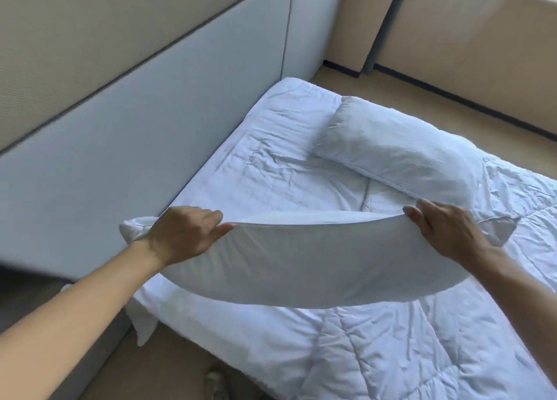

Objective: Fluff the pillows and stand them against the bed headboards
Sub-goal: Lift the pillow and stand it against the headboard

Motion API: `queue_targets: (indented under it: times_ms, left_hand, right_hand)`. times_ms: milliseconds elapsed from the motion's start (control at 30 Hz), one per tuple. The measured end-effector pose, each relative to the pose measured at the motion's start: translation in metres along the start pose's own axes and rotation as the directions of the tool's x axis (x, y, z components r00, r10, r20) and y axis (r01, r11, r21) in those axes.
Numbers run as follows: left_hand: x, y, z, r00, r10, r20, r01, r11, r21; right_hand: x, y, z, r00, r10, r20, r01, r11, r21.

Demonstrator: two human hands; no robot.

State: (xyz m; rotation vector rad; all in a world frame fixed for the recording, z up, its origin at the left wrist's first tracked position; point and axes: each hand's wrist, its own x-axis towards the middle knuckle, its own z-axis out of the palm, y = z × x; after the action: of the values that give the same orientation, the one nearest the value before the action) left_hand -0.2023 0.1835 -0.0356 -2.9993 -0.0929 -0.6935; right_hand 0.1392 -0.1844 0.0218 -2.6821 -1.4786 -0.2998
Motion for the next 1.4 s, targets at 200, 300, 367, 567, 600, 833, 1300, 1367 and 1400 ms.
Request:
queue_targets:
  times_ms: [200, 300, 367, 567, 600, 833, 1300, 1367, 1400]
  left_hand:
    - [-0.059, -0.048, -0.038, 0.964, -0.264, -0.04, 0.265, 0.964, 0.034]
    - [-0.079, -0.062, -0.045, 0.916, -0.397, -0.06, 0.4, 0.915, 0.058]
    - [-0.091, -0.068, -0.046, 0.883, -0.464, -0.074, 0.47, 0.878, 0.093]
    - [-0.112, -0.083, -0.038, 0.761, -0.642, -0.098, 0.646, 0.733, 0.212]
    - [-0.114, -0.088, -0.038, 0.745, -0.659, -0.107, 0.663, 0.711, 0.233]
    - [-0.143, -0.127, -0.046, 0.588, -0.801, -0.112, 0.768, 0.508, 0.39]
    - [-0.166, -0.136, 0.016, 0.352, -0.935, -0.038, 0.852, 0.304, 0.427]
    - [-0.167, -0.135, 0.017, 0.33, -0.943, -0.052, 0.864, 0.279, 0.419]
    - [-0.169, -0.136, 0.016, 0.322, -0.945, -0.059, 0.874, 0.272, 0.404]
  right_hand:
    - [0.144, -0.076, 0.014, 0.982, -0.187, -0.014, 0.187, 0.982, 0.017]
    - [0.211, -0.113, 0.036, 0.961, -0.276, -0.01, 0.276, 0.959, 0.061]
    - [0.253, -0.141, 0.052, 0.942, -0.335, -0.003, 0.333, 0.938, 0.098]
    - [0.359, -0.214, 0.096, 0.853, -0.522, 0.014, 0.507, 0.835, 0.215]
    - [0.376, -0.228, 0.102, 0.832, -0.554, -0.014, 0.542, 0.809, 0.226]
    - [0.461, -0.329, 0.129, 0.65, -0.735, -0.193, 0.752, 0.588, 0.298]
    - [0.479, -0.379, 0.241, 0.688, -0.666, -0.29, 0.726, 0.62, 0.298]
    - [0.467, -0.377, 0.238, 0.707, -0.648, -0.283, 0.703, 0.603, 0.377]
    - [0.464, -0.375, 0.237, 0.704, -0.651, -0.285, 0.703, 0.582, 0.408]
